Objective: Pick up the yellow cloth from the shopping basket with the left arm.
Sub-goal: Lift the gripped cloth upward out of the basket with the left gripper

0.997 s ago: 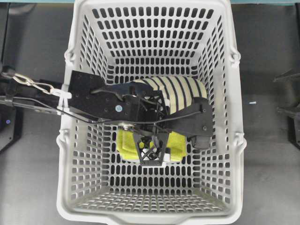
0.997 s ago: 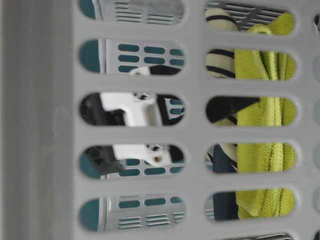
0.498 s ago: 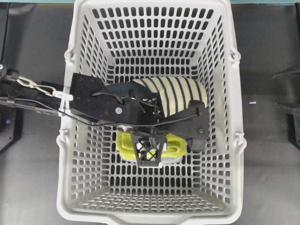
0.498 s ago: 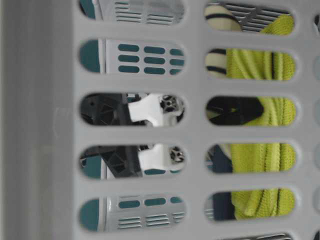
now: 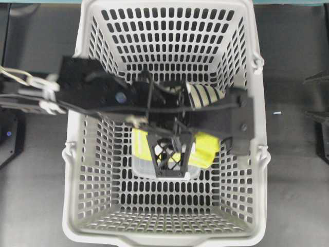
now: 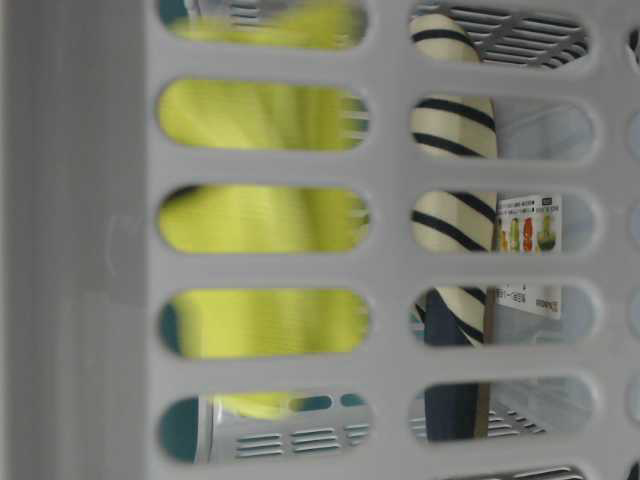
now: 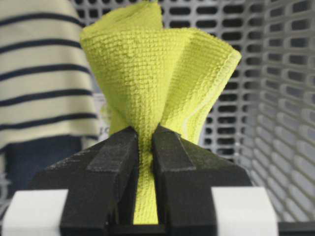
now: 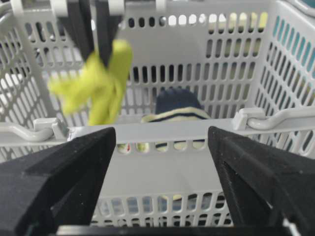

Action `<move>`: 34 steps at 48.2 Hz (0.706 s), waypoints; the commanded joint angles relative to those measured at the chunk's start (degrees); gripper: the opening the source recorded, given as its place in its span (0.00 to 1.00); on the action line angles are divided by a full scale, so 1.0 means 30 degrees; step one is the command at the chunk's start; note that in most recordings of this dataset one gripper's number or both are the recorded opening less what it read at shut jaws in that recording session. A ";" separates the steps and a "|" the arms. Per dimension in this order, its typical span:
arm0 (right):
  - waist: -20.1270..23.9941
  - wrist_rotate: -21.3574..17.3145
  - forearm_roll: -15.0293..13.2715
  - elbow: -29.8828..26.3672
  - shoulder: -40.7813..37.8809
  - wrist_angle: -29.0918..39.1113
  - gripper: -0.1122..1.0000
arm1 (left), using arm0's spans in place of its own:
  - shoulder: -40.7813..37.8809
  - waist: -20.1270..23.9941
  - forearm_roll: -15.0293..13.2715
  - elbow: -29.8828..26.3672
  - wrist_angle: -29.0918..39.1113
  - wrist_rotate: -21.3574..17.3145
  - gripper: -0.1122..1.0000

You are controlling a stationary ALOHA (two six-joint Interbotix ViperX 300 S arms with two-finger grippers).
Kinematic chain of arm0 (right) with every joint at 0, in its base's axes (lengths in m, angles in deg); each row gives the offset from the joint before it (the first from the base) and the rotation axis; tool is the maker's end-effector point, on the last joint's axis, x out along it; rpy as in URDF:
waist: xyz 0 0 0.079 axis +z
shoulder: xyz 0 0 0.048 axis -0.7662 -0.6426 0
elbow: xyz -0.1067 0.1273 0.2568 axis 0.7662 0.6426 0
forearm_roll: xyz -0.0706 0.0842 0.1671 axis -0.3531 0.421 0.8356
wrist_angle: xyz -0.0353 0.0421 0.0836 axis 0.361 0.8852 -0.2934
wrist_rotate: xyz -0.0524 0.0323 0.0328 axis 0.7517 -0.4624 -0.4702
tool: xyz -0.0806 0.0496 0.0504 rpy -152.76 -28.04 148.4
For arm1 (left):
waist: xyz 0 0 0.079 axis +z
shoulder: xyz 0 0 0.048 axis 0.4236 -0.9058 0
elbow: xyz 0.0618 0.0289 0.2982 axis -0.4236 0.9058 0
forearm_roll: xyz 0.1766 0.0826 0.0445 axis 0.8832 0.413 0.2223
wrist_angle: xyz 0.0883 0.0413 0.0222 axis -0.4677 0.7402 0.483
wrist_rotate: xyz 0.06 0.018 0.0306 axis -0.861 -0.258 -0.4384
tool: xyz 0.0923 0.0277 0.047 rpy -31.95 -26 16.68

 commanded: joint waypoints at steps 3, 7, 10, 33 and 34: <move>-0.0029 0.0000 0.0059 -0.0293 -0.0088 -0.0088 0.76 | 0.0264 -0.0029 0.0059 -0.4336 0.3076 0.0000 0.15; -0.0029 0.0000 0.0059 -0.0293 -0.0088 -0.0088 0.76 | -0.0146 -0.0059 0.0059 -0.6064 0.4600 0.0029 0.15; -0.0029 0.0000 0.0059 -0.0293 -0.0059 -0.0088 0.76 | -0.0615 -0.0029 0.0059 -0.7148 0.5801 0.0029 0.15; -0.0029 0.0000 0.0059 -0.0205 -0.0029 -0.0088 0.76 | -0.2109 0.0029 0.0059 -0.9258 0.7822 0.0059 0.15; -0.0059 -0.0029 0.0059 -0.0205 -0.0029 -0.0088 0.76 | -0.2139 0.0029 0.0059 -0.9258 0.7822 0.0059 0.15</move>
